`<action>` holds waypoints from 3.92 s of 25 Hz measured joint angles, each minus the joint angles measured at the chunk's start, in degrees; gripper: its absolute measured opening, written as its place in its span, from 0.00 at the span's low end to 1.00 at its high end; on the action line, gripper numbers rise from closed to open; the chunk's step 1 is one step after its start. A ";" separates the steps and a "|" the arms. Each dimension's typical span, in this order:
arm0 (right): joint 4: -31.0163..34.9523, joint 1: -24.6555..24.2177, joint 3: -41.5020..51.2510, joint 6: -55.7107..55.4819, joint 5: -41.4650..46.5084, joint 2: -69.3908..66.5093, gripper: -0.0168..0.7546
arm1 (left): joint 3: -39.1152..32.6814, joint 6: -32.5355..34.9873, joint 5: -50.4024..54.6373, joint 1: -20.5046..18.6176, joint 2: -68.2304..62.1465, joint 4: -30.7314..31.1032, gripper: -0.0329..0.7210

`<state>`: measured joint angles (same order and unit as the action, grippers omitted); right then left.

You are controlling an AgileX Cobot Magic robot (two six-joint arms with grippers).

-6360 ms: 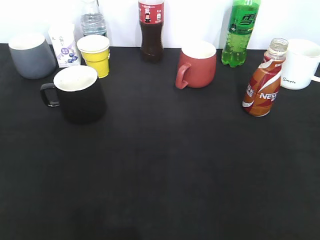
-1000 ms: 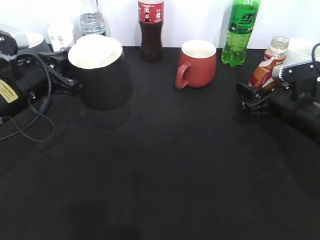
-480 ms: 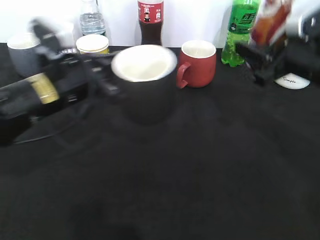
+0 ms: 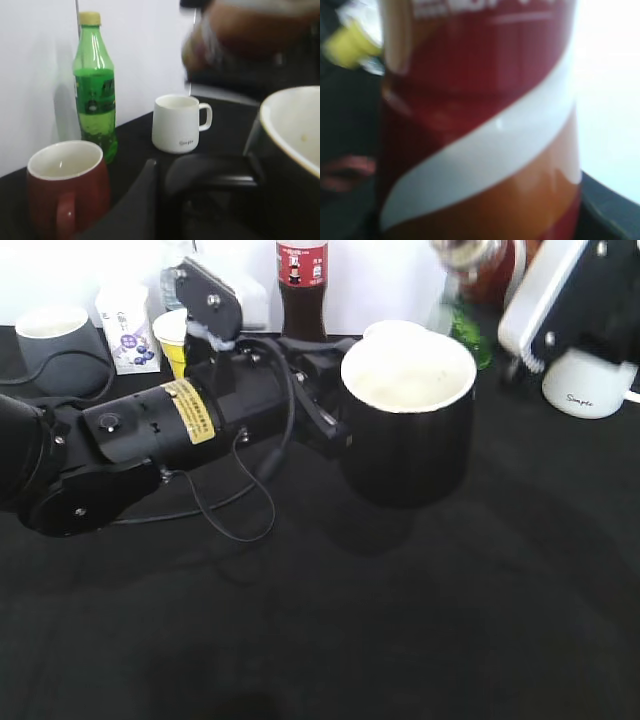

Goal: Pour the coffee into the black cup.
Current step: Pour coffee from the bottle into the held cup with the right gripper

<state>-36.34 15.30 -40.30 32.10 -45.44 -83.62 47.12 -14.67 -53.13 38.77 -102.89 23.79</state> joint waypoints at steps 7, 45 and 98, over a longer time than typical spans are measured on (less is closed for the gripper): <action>1.10 0.00 -1.71 14.56 0.02 0.19 0.71 | 0.00 0.00 1.26 -0.06 0.00 -0.65 0.09; 6.06 0.00 -1.71 27.85 0.09 0.19 0.71 | 0.00 0.00 4.43 -0.11 0.00 -0.85 0.09; 10.17 0.00 -1.71 38.87 0.09 0.19 0.71 | 0.00 0.00 5.19 -0.11 -0.04 -0.85 0.09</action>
<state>-26.17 15.30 -42.01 70.98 -45.36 -83.43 47.12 -14.67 -47.94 38.67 -102.93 22.94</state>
